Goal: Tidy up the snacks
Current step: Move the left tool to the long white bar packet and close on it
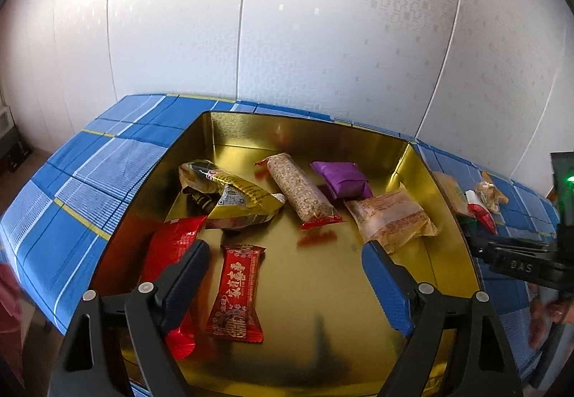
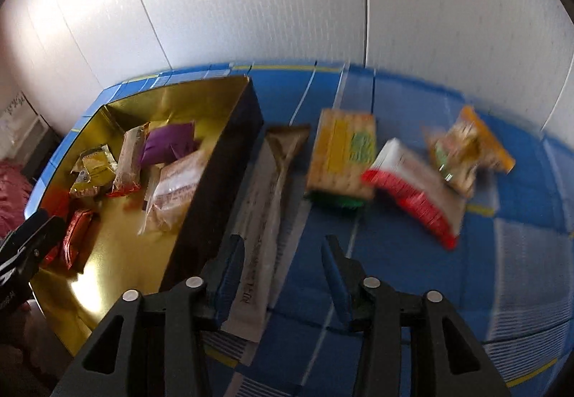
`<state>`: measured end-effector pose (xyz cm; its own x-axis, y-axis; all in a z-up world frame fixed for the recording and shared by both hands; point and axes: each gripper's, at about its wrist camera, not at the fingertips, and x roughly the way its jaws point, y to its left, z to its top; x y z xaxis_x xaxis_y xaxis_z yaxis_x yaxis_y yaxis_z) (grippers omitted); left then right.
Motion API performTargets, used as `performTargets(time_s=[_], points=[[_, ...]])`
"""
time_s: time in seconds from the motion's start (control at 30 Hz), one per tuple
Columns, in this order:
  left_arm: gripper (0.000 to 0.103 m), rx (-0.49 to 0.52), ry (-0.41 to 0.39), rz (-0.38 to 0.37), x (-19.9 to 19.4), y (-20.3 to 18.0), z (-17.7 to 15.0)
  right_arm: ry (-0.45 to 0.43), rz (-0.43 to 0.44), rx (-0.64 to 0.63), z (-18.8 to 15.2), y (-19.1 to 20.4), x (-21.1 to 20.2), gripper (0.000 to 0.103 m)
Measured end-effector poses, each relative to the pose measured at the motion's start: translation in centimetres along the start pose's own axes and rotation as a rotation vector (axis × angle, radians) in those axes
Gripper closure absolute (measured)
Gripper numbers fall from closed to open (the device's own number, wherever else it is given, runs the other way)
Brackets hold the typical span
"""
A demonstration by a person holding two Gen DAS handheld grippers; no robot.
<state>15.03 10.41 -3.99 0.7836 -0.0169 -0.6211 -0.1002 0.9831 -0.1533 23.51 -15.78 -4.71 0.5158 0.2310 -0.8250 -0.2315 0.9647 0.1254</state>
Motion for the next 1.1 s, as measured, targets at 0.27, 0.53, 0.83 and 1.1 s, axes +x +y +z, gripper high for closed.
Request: performTargets(time_s=[0.27,0.53,0.83,1.1], points=[[0.016,0.011,-0.005,0.005,0.0,-0.1,0.0,0.032,0.060,-0.051,-0.7,1.1,1.6,0.089],[0.016,0.052,-0.036,0.019,-0.5,-0.8,-0.2,0.033,-0.020,-0.086,-2.9,-0.8,-0.4,0.090],[0.016,0.148,-0.057,-0.086,-3.3,-6.2,-0.7,-0.013,0.038,-0.069,-6.4,-4.5,-4.1,0.083],[0.015,0.207,0.038,-0.191,-4.0,-15.9,-0.2,-0.264,0.019,0.109,-5.2,-11.3,-7.7,0.074]])
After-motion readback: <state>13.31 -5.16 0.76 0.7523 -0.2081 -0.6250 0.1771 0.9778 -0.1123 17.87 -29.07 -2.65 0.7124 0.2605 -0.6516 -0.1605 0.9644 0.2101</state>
